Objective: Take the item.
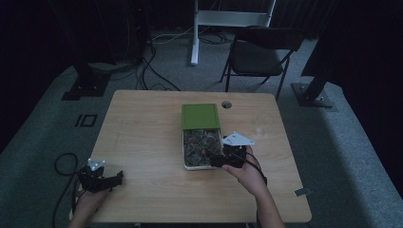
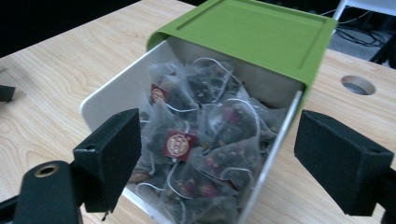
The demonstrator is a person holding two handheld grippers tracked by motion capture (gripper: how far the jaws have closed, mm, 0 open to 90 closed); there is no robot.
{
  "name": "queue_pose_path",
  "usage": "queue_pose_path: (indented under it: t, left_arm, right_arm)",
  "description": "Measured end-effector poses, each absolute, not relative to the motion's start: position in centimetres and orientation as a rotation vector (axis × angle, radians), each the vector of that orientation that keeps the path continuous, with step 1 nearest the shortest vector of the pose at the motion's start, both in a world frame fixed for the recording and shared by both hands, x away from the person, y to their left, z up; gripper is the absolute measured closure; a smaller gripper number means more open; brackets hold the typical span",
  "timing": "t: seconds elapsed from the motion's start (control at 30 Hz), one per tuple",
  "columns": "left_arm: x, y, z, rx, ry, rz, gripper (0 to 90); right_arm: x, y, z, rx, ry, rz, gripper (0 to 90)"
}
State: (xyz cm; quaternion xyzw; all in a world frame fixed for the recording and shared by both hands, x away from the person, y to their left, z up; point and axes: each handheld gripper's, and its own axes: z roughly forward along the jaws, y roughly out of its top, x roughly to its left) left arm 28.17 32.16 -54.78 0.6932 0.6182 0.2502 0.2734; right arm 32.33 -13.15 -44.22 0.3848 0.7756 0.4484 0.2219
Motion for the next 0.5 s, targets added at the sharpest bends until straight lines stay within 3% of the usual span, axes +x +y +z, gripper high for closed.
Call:
queue_pose_path:
  t: [0.27,0.5]
  left_arm:
    - [28.2,32.2,-54.8,1.864,1.663,0.673,0.5]
    - [28.2,32.2,-54.8,1.865,1.663,0.673,0.5]
  right_arm:
    - [32.4,-12.0,-44.5,1.040,2.169,1.246,16.3]
    - [32.5,-10.6,-45.0,1.027,2.192,1.236,23.5]
